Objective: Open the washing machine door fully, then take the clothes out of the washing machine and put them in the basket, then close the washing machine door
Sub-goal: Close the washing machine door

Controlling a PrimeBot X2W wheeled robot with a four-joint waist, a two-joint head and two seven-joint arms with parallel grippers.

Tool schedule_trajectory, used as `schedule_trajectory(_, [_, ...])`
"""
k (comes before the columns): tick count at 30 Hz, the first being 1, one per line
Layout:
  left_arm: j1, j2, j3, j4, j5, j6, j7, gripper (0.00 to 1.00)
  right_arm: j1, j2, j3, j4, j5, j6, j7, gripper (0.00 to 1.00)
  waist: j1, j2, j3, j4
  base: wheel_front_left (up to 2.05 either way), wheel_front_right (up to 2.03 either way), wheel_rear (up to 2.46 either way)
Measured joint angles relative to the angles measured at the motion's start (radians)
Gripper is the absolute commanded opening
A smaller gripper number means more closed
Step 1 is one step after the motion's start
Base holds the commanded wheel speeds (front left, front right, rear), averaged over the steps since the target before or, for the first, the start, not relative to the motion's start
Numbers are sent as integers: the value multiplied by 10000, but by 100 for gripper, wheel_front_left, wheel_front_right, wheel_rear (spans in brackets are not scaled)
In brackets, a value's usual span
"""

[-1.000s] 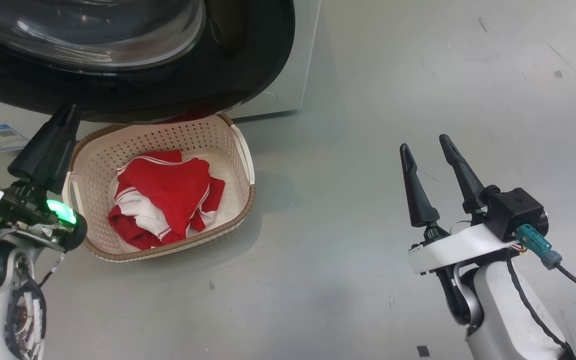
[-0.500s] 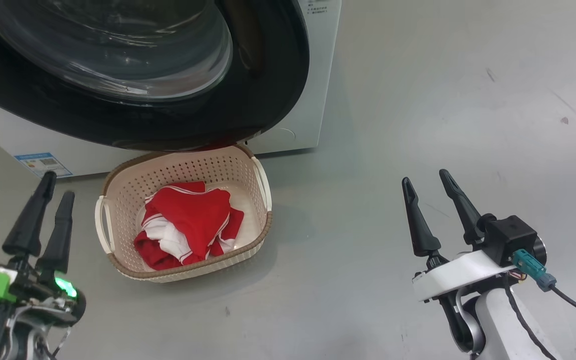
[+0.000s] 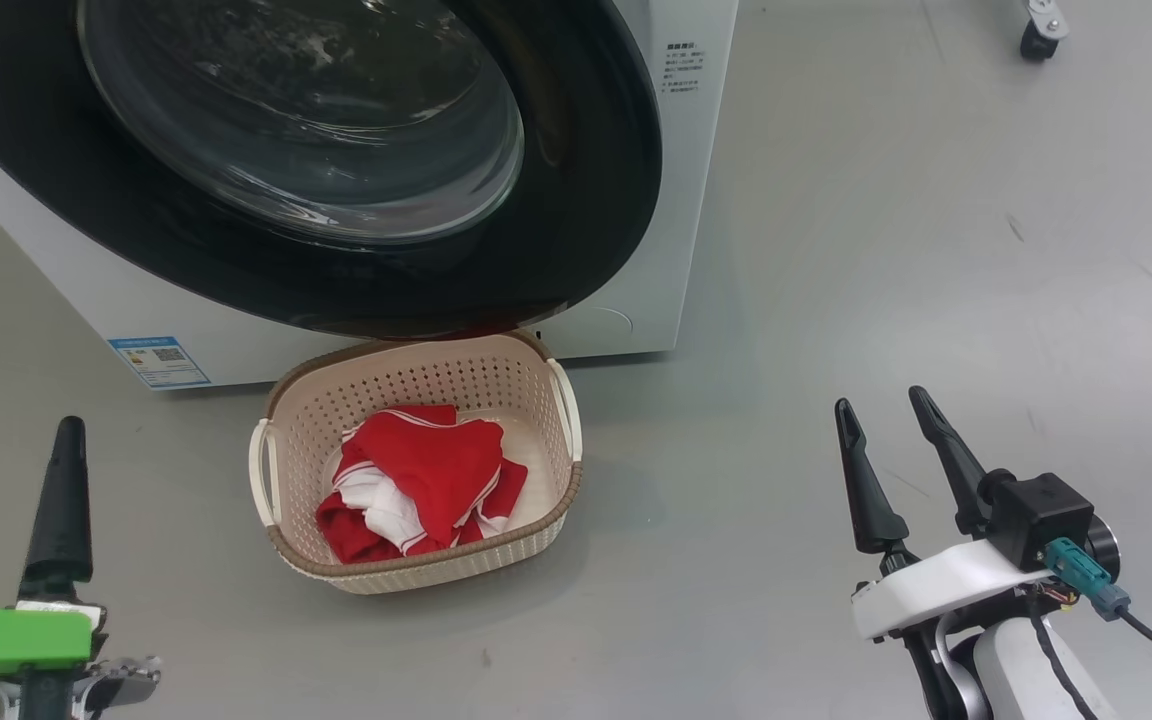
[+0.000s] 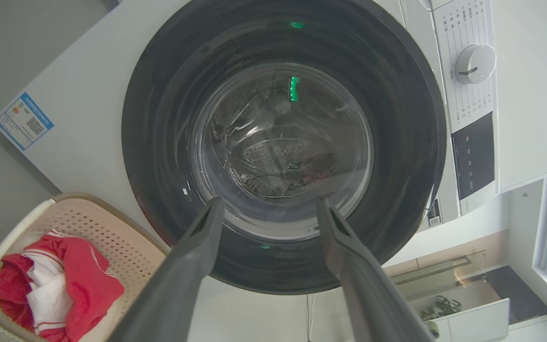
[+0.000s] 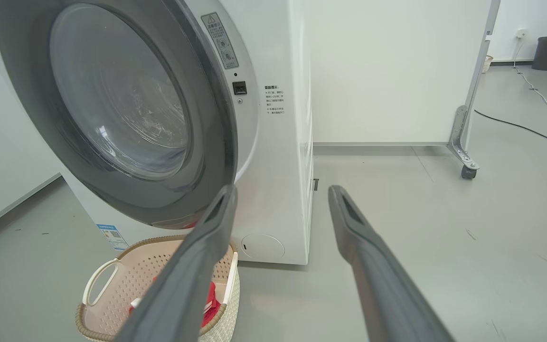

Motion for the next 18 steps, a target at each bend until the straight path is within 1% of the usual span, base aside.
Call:
schedule_trajectory(3, [186,245,-263,-257,1555,0,-775,100,84,-36,-31,-2,-23,0,0,100,0,0,-147,117,0,0,0])
schedule_trajectory(6, [422,652,-640,-414,3289,-2,-1459,100,169,-84,-56,-6,-56,-2,0,100,0,0,-296,217,0,0,0])
schedule_trajectory(8, [667,1256,-1064,-487,4387,-6,-1766,100,185,-125,-82,-8,-92,-2,0,100,0,-1,-397,271,0,0,0])
schedule_trajectory(10, [841,1308,-1116,-464,5336,-8,-2180,100,198,-150,-75,-8,-123,0,0,100,0,-1,-504,310,0,0,0])
schedule_trajectory(12, [997,1306,-1377,-472,6075,15,-2389,100,234,-159,-77,-8,-125,-2,0,100,0,-1,-612,335,0,0,0])
schedule_trajectory(18, [1402,1429,-2010,-474,7632,587,-2794,100,479,-159,-65,4,-125,0,0,100,0,0,-907,341,0,0,0])
